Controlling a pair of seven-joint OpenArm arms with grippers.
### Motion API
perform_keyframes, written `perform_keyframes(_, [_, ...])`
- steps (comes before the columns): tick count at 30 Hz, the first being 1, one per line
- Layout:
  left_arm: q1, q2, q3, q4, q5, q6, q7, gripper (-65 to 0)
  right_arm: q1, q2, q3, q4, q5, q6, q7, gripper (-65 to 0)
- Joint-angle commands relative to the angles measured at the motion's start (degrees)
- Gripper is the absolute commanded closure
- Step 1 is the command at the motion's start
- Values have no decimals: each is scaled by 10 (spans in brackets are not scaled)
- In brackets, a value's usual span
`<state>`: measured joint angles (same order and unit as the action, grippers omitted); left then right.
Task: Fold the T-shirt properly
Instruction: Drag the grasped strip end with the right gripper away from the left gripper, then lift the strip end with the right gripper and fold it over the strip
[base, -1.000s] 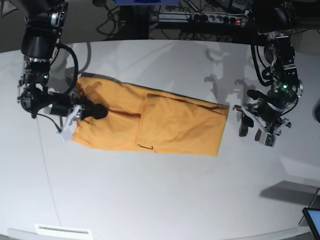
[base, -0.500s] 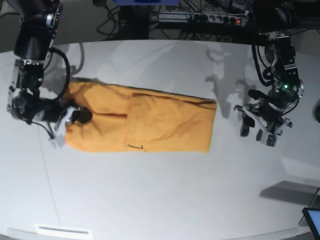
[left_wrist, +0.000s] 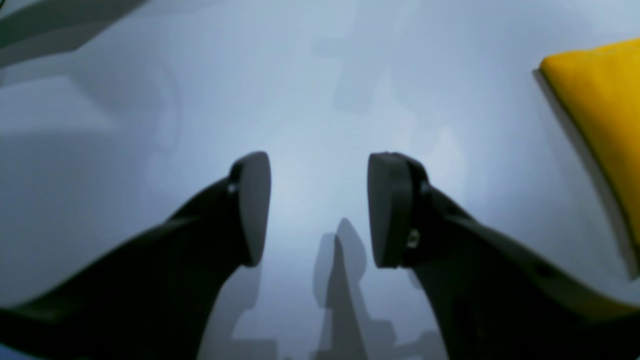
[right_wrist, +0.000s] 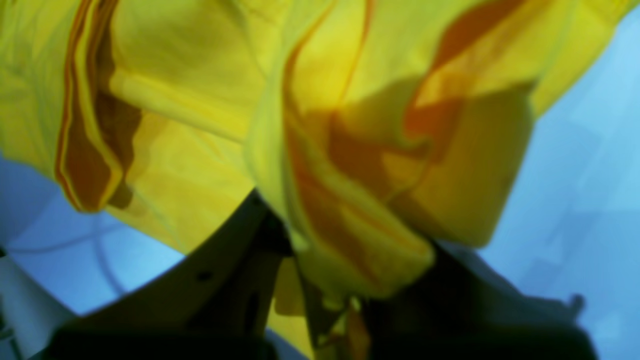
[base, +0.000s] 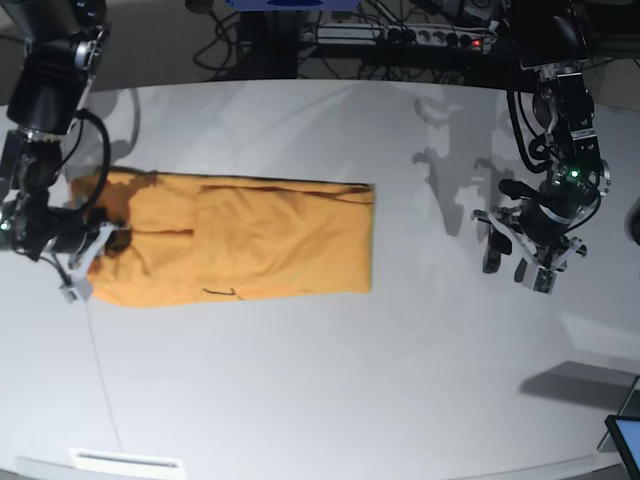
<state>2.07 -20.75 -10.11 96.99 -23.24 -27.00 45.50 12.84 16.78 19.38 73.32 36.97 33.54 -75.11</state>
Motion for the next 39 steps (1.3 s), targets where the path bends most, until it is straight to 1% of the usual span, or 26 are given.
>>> perform_keyframes(1, [-9,-9,-4,8,-4,2,-12,-311,16,9,3,9,6,2,8,-7])
perform_keyframes(6, [-9,-9,-1,8,-4,2,-12,-311,21,11,0,29,3,-1,2,-7])
perform_keyframes(7, [-9,-9,-1,8,-4,2,-12,-311,19,11,-1,47,3,-16,1,-7])
perform_keyframes(10, [-9,-9,-2,8,-4,2,-12,-311,7,9,-2,106,7,-106,1,-7])
perform_keyframes(12, [-9,-9,-2,8,-4,2,-12,-311,0,8,-3,145,7,-141,0,-7])
perform_keyframes(14, [-9,-9,0,8,-4,2,-12,-311,-5,7,-30,175,7,-160,0,-7])
perform_keyframes(18, [-9,-9,0,8,-4,2,-12,-311,-18,6,-60,197,3,-173,7,-7])
perform_keyframes(19, [-9,-9,0,8,-4,2,-12,-311,-18,1,-67,200,3,-184,7,-7])
perform_keyframes(22, [-9,-9,0,7,-4,2,-12,-311,-26,-13,-80,212,3,-233,8,-7])
perform_keyframes(24, [-9,-9,0,7,-4,2,-12,-311,-32,-13,-95,220,2,-248,17,-7])
perform_keyframes(26, [-9,-9,0,5,-4,2,-12,-311,-37,-13,-120,224,-8,-253,28,-7])
perform_keyframes(28, [-9,-9,0,4,-4,2,-12,-311,-43,-15,-141,239,-41,-255,31,-7])
perform_keyframes(29, [-9,-9,0,3,-4,2,-12,-311,-44,-25,-152,247,-68,-261,31,-7])
perform_keyframes(31, [-9,-9,0,3,-4,2,-12,-311,-49,-44,-176,262,-128,-284,32,-7])
perform_keyframes(34, [-9,-9,0,3,-4,2,-12,-311,-54,-62,-224,273,-207,-302,36,-7])
perform_keyframes(36, [-9,-9,0,3,-4,2,-12,-311,-60,-72,-264,278,-270,-324,48,-7])
perform_keyframes(39, [-9,-9,0,3,-4,2,-12,-311,-67,-100,-320,278,-373,-352,57,-7])
